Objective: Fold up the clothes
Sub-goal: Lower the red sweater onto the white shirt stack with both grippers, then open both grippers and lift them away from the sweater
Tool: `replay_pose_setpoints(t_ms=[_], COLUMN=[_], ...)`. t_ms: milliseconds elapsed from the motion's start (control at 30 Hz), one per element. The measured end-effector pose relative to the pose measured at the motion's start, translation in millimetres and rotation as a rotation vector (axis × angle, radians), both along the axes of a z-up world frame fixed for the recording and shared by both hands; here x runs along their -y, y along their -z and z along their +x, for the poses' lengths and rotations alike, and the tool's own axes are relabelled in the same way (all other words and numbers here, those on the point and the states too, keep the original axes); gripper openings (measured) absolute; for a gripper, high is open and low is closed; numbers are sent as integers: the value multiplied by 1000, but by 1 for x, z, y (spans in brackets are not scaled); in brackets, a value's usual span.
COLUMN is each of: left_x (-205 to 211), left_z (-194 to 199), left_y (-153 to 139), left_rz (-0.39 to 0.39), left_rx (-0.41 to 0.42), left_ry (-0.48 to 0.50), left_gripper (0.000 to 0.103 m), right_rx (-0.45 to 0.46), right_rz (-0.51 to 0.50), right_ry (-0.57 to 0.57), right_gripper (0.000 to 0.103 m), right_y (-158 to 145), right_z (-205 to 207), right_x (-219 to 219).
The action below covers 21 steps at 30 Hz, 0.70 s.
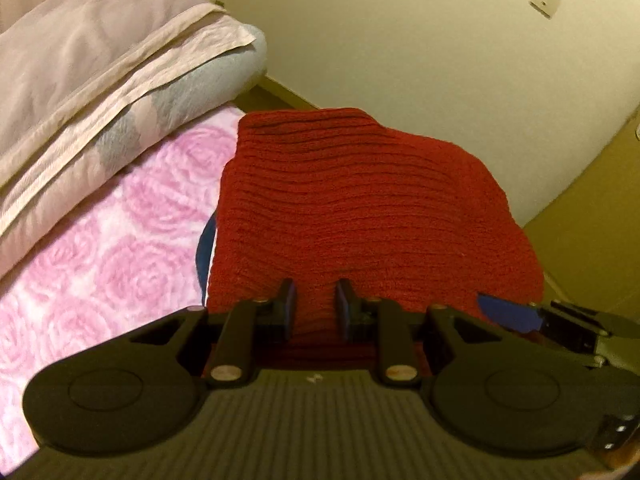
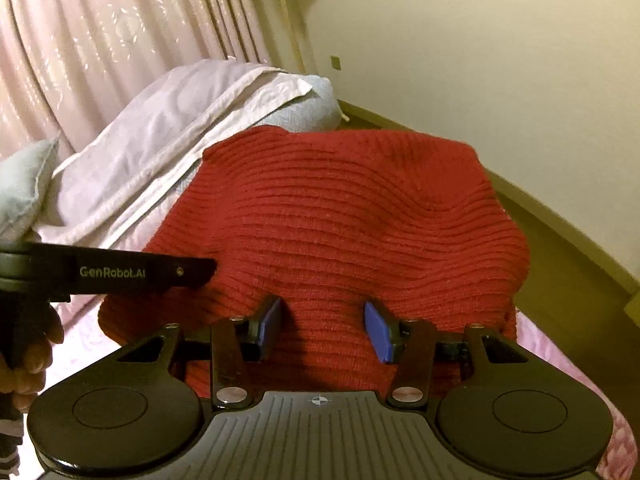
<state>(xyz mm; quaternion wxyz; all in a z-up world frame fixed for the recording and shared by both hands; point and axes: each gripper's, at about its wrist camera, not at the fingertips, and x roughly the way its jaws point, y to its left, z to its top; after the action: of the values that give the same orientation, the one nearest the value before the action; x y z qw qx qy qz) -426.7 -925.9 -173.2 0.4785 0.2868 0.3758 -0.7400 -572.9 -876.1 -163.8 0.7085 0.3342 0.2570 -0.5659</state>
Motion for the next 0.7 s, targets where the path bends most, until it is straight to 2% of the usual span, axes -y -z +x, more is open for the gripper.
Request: replay_pose_setpoints(t_ms=[233, 367, 433, 567, 633, 700], left_x=[-17, -35, -44, -47, -43, -42], left_z=[5, 13, 14, 8, 9, 11], left_y=[-31, -46, -50, -37, -25, -27], left_rz=[-13, -45, -65, -60, -52, -53], left_rx=[-81, -86, -72, 31, 56, 57], left_ry=[-39, -73, -65, -36, -47, -58], left_gripper=[21, 17, 17, 19, 19, 19], right_rx=[78, 91, 84, 49, 4, -12], right_rz=[-1, -10, -12, 26, 30, 27], right_ry=[57, 59, 44, 18, -6, -15], right_gripper=[51, 51, 51, 51, 51, 51], right_y=[-25, -42, -45, -31, -25, -29], right_z=[-29, -36, -33, -21, -11, -9], right_x=[-12, -27, -34, -38, -35, -34])
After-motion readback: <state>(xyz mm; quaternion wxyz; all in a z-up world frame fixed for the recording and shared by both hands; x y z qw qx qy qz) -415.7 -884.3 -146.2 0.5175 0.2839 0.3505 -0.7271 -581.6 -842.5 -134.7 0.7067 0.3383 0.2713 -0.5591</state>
